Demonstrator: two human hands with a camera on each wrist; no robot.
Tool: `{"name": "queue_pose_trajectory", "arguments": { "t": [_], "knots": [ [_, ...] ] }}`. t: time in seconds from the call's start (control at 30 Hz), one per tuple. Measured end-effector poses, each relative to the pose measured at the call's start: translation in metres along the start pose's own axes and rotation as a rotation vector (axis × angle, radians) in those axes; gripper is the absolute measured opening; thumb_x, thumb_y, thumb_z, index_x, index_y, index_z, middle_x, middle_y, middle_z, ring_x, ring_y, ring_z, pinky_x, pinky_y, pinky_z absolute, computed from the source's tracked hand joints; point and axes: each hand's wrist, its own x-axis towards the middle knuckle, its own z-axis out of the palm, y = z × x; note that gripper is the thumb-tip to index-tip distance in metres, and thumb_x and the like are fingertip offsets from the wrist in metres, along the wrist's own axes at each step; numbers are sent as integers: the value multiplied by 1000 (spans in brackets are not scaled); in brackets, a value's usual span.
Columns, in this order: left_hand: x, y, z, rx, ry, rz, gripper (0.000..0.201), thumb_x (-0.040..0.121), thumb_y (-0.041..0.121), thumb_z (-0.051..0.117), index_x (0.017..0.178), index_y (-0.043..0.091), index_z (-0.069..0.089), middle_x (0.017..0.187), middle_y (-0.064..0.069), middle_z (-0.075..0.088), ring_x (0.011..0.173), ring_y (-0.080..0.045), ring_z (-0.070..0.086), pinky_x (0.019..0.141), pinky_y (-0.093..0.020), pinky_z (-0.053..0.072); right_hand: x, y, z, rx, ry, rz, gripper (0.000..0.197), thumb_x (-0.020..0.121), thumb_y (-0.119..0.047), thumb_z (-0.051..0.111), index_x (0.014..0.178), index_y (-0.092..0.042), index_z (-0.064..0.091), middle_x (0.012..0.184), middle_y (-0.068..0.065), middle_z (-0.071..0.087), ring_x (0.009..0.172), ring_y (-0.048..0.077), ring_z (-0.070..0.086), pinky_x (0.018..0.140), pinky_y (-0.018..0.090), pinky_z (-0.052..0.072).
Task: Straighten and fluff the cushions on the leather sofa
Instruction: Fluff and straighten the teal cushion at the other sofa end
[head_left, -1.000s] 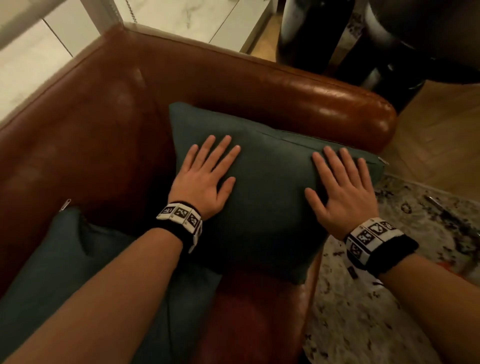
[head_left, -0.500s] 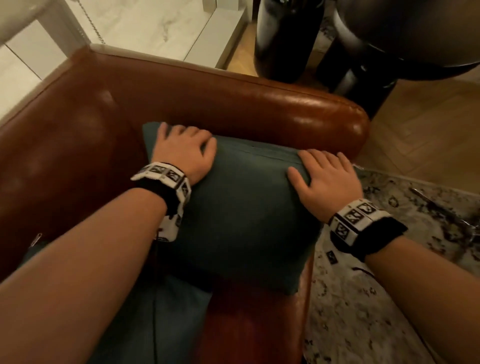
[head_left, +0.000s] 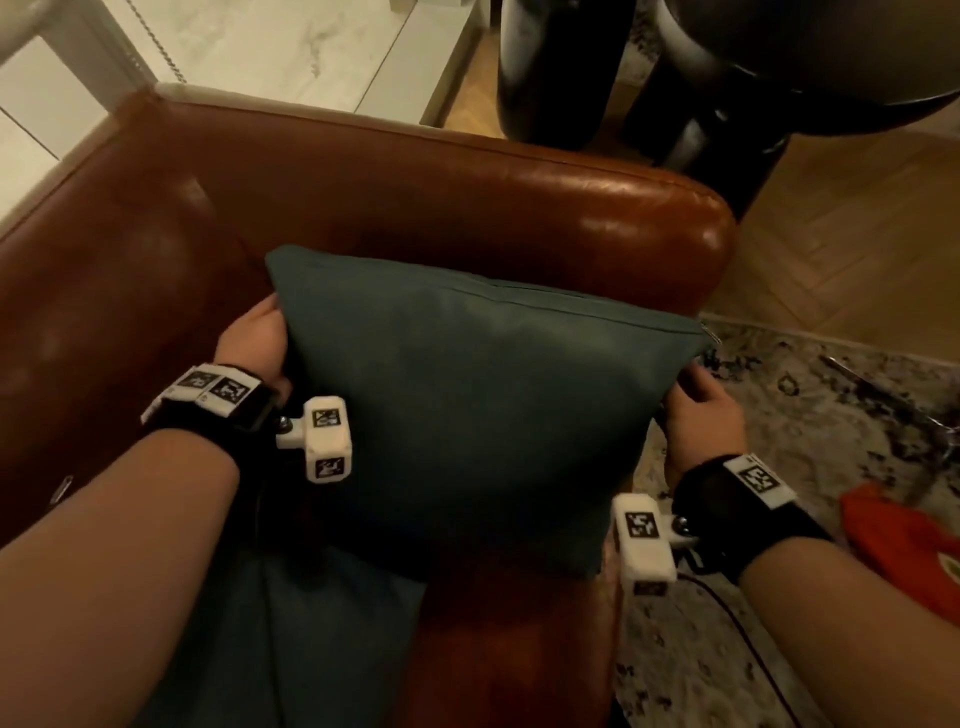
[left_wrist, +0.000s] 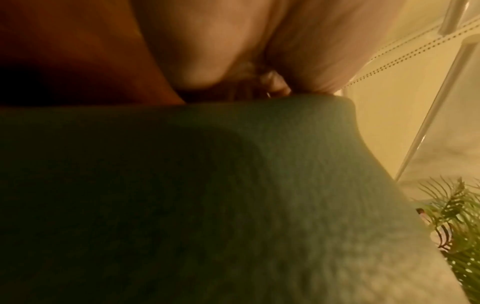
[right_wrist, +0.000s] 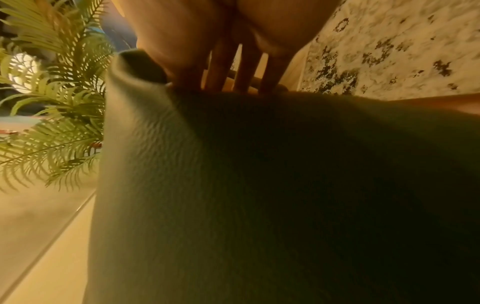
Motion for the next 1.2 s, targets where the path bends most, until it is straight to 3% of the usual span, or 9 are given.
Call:
{"name": "queue_pose_trajectory", "arguments": {
  "t": [0.2, 0.43, 0.57, 0.67, 0.8, 0.9, 1.0, 1.1, 1.2],
  "knots": [
    [9, 11, 0, 123, 234, 43, 29, 95, 27, 56, 123, 23, 63, 112, 1, 64, 98, -14, 57, 87, -30, 46, 16, 4, -2, -283, 128, -129, 19, 97, -15, 51, 97, -27, 65, 106, 4, 69, 106, 26, 64, 100, 49, 49],
    [16, 13, 3, 238, 337, 146, 27, 97, 22, 54, 121, 10, 62, 95, 2, 60, 94, -16, 54, 81, -27, 41, 9, 5, -12, -368, 219, -180, 17, 102, -24, 44, 97, -18, 59, 83, -3, 59, 88, 21, 57, 79, 34, 44],
    [12, 3, 2, 235, 207, 90, 41, 98, 39, 49, 130, 14, 59, 118, 1, 61, 115, -21, 56, 99, -29, 41, 10, 15, -16, -115, 59, -28, 37, 88, -49, 59, 118, -27, 62, 112, -6, 66, 107, 14, 62, 95, 36, 50],
    [7, -12, -1, 96, 122, 23, 42, 90, 39, 57, 127, 20, 62, 119, 2, 64, 116, -22, 59, 106, -38, 43, 4, 14, -10, -88, 19, 58, 38, 95, -28, 59, 133, -24, 57, 116, -7, 66, 104, 10, 62, 96, 33, 49],
    [8, -5, -3, 258, 277, 148, 30, 96, 26, 55, 120, 12, 67, 108, -5, 65, 100, -15, 56, 83, -21, 38, 6, 4, -11, -38, 249, 32, 33, 89, -18, 69, 120, -7, 67, 112, 10, 70, 101, 21, 66, 96, 37, 53],
    [7, 4, -1, 341, 270, 201, 31, 98, 24, 52, 120, 8, 66, 108, -11, 65, 94, -13, 49, 77, -20, 32, 3, 4, -17, -32, 237, 19, 22, 89, -19, 69, 109, -9, 71, 96, 2, 71, 96, 20, 68, 90, 36, 55],
    [-1, -8, -7, 288, 167, 126, 32, 100, 28, 46, 126, 19, 63, 117, 0, 62, 105, -10, 51, 90, -19, 37, -3, 14, -21, 67, 140, 51, 12, 97, -21, 58, 98, -21, 70, 99, -2, 70, 99, 17, 68, 84, 30, 55],
    [-1, -44, -18, 170, 8, -6, 24, 92, 42, 52, 109, 42, 68, 125, 4, 64, 119, -19, 57, 110, -38, 40, -13, 35, -28, 143, 35, 197, 20, 98, -14, 53, 107, -28, 64, 112, -1, 68, 101, 14, 67, 83, 28, 55],
    [-15, -58, -6, 92, -10, -96, 26, 90, 23, 59, 114, 28, 69, 117, 0, 67, 112, -23, 62, 105, -38, 44, -20, 54, -20, -58, 13, 242, 31, 93, -18, 62, 122, -30, 64, 115, -5, 67, 107, 18, 64, 97, 39, 51]
  ]
}}
